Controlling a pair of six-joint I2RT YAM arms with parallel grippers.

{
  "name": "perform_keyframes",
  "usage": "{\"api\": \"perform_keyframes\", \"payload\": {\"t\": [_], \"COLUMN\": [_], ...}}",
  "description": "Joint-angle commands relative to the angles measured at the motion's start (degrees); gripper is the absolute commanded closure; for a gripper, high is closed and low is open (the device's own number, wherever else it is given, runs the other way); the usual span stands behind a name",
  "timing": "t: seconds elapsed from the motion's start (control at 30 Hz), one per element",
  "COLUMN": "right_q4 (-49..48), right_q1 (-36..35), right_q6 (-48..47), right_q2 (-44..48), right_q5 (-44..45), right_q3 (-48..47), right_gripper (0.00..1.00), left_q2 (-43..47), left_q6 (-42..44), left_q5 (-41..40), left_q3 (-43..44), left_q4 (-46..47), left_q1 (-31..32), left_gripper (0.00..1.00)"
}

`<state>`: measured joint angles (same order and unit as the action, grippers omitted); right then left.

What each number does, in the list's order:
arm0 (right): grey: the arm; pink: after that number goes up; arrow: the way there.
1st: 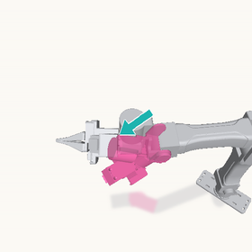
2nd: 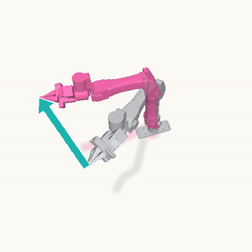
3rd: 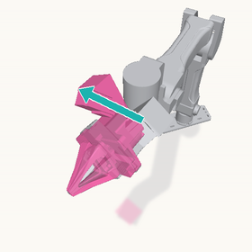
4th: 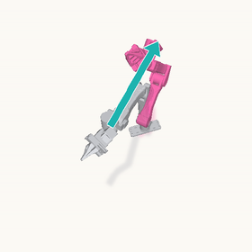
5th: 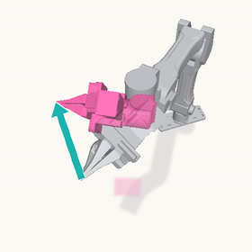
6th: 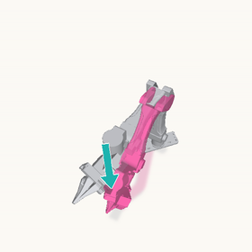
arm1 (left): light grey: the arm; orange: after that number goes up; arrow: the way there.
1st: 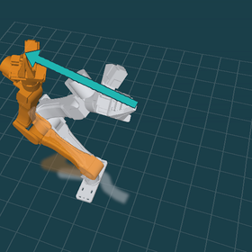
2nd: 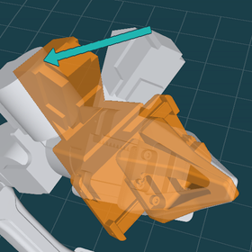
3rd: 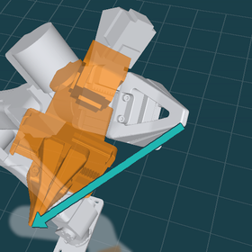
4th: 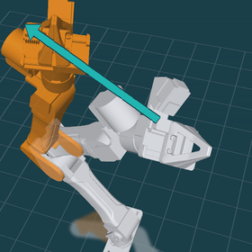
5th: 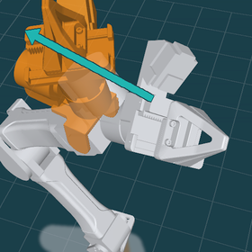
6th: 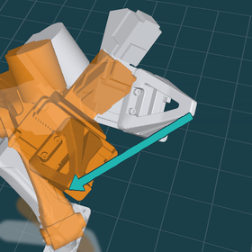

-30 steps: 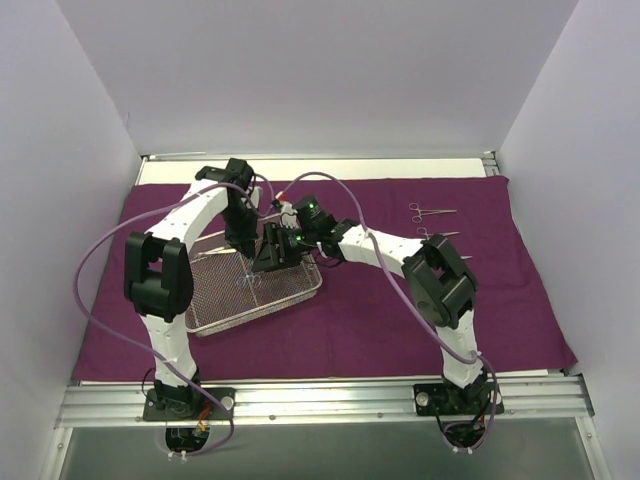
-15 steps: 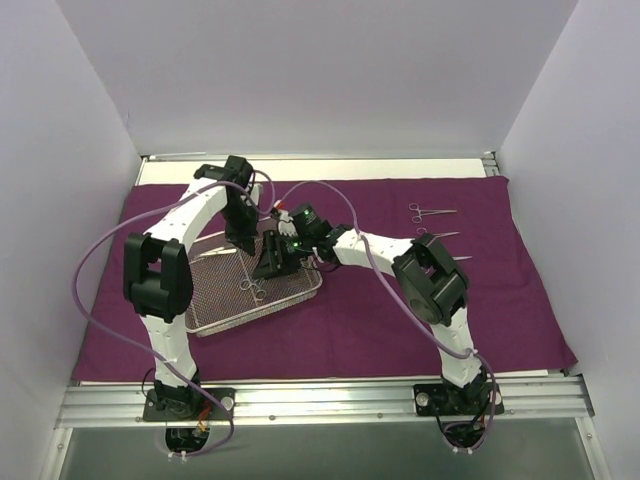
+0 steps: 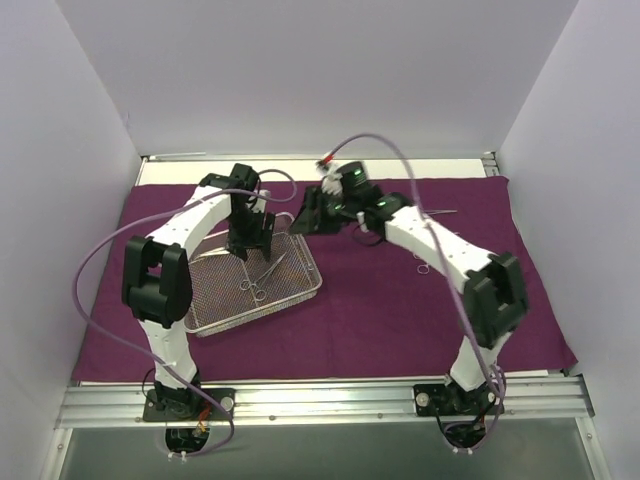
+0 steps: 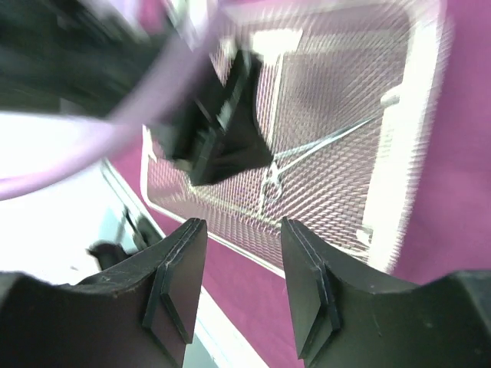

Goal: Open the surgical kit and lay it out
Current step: Pick up the medical item from the container.

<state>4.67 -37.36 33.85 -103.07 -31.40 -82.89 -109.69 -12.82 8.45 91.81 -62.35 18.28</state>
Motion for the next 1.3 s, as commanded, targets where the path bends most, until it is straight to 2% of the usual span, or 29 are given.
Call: {"api": "perform_keyframes", "payload": {"t": [0.0,0.13,0.27,0.4,0.73,1.0,1.13,1.23,1.27], "right_q4": [6.1,11.6,13.4,15.2,14.1,14.1,14.4,14.4,14.2], "right_q1": [6.1,13.4,22.5,27.0,29.4,30.0,30.1,30.1,30.1], "right_q6": [-2.4,-5.6,-7.2,-9.0,-8.3,-8.4,-8.5,-8.3,-8.3], "right_q2": [10.6,16.1,21.1,23.9,28.0,28.7,29.1,28.8,28.8], "right_q5": [1.6,2.0,-0.2,-1.6,-3.4,-3.6,-3.4,-3.6,-3.8], "right_q3": [1.1,2.2,4.9,6.4,10.8,10.8,10.5,10.3,10.3], "right_gripper": [0.56,0.56,0.56,0.56,0.57,0.58,0.59,0.6,0.6], "left_q2": [2.1,0.6,-3.8,-6.4,-8.4,-12.3,-13.7,-14.7,-15.1], "left_q6": [1.5,2.2,3.1,3.4,3.7,3.3,1.3,0.3,0.2], "left_q5": [1.3,0.3,-4.3,-7.9,-11.9,-10.8,-9.8,-9.2,-8.9], "left_q3": [0.5,1.4,3.5,4.7,3.2,2.5,1.2,0.3,0.0], "left_q4": [4.5,6.7,7.1,7.4,11.2,12.4,12.6,12.5,12.7], "left_q1": [2.3,6.0,9.1,10.5,10.5,10.0,9.1,8.3,8.2], "left_gripper": [0.31,0.32,0.32,0.35,0.4,0.41,0.46,0.55,0.62]}}
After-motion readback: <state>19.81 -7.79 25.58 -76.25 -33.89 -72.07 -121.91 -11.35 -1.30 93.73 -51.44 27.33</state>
